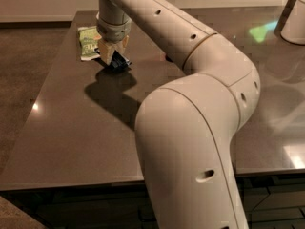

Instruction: Move rxbar blueberry near green jalapeno chip bag

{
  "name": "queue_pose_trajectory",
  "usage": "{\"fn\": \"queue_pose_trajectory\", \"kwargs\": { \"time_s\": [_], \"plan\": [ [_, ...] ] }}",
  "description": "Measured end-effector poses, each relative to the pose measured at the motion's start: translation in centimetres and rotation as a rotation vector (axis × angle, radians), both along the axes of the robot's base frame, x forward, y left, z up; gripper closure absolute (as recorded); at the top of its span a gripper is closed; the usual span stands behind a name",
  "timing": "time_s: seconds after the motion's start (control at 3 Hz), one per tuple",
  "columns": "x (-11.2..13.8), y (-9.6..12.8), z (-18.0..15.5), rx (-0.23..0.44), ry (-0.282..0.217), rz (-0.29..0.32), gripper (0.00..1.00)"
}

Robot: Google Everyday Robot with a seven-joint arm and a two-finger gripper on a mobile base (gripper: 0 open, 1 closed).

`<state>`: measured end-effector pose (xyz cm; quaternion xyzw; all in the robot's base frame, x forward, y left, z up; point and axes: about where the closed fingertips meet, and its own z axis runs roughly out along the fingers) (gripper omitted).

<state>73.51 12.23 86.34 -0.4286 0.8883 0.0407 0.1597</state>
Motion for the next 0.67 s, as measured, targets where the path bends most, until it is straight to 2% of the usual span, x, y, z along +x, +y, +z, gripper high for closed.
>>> {"fn": "queue_pose_trajectory", "kwargs": {
  "time_s": [0.33, 0.67],
  "plan": [
    [0.14, 0.25, -0.46, 0.0, 0.002, 0.002, 0.0],
    [0.14, 0.26, -0.46, 0.0, 0.002, 0.002, 0.0]
  ]
}}
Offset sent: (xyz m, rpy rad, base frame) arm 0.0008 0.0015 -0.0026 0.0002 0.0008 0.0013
